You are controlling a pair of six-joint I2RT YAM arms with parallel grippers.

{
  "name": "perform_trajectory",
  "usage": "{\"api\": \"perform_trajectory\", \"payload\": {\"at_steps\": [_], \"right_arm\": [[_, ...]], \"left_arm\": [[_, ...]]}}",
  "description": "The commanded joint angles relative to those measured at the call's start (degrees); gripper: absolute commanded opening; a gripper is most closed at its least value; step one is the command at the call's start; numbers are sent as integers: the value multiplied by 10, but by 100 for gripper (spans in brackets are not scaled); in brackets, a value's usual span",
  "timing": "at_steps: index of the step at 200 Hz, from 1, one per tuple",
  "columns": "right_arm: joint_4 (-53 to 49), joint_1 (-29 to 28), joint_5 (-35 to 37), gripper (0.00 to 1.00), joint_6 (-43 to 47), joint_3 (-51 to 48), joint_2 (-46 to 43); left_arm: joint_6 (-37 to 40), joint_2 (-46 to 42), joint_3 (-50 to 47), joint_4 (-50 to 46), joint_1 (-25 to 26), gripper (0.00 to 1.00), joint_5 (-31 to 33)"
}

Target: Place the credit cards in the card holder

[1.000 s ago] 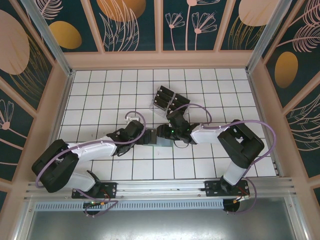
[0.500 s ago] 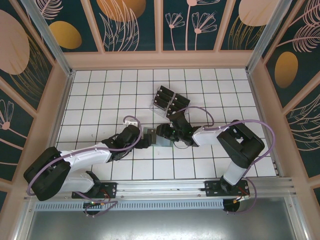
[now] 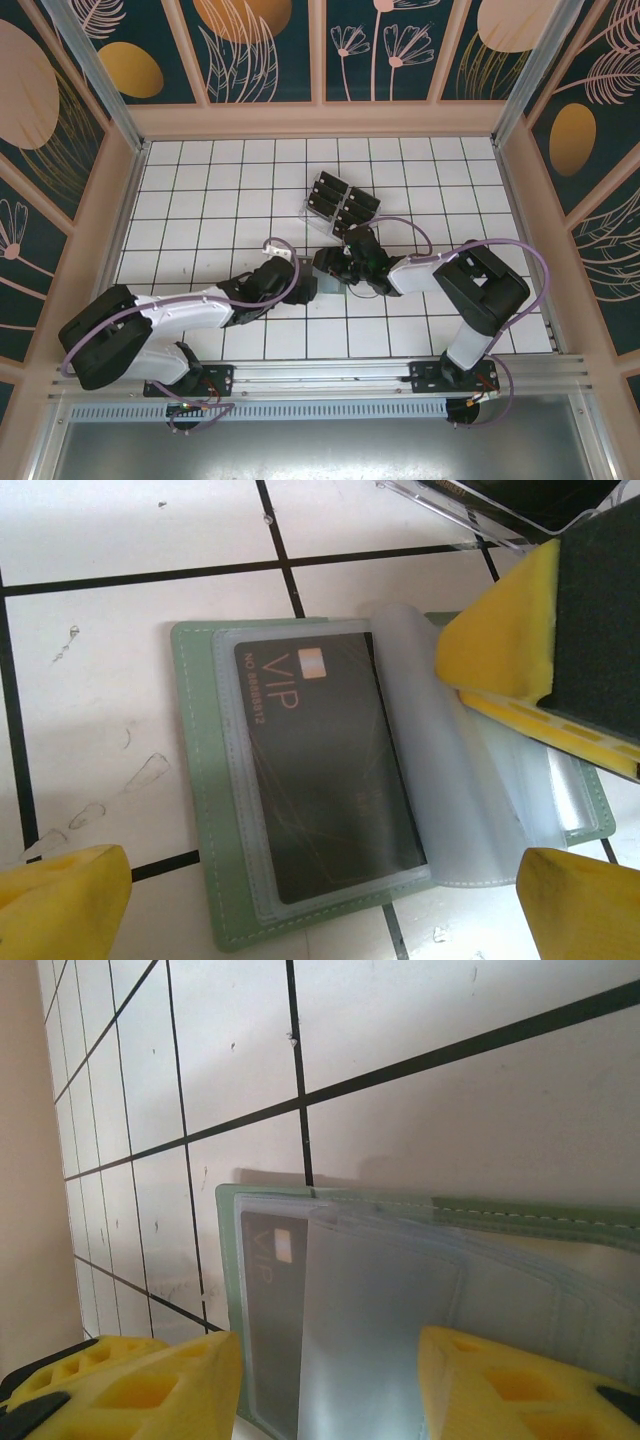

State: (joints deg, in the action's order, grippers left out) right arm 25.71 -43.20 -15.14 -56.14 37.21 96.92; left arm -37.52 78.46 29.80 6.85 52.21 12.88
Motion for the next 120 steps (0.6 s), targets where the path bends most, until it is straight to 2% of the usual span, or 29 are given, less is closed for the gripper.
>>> {"api": "perform_trajectory", "payload": {"at_steps": [1, 56, 120], "right_arm": [[8, 3, -6, 50, -10, -11, -10], [17, 3, -10, 50, -15, -13, -4], [20, 3, -16, 50, -15, -13, -8]], "left_arm": [[12, 13, 20, 16, 4, 99, 16], [24, 44, 33, 21, 6, 98, 20], [32, 77, 39, 16, 9, 99, 61]]}}
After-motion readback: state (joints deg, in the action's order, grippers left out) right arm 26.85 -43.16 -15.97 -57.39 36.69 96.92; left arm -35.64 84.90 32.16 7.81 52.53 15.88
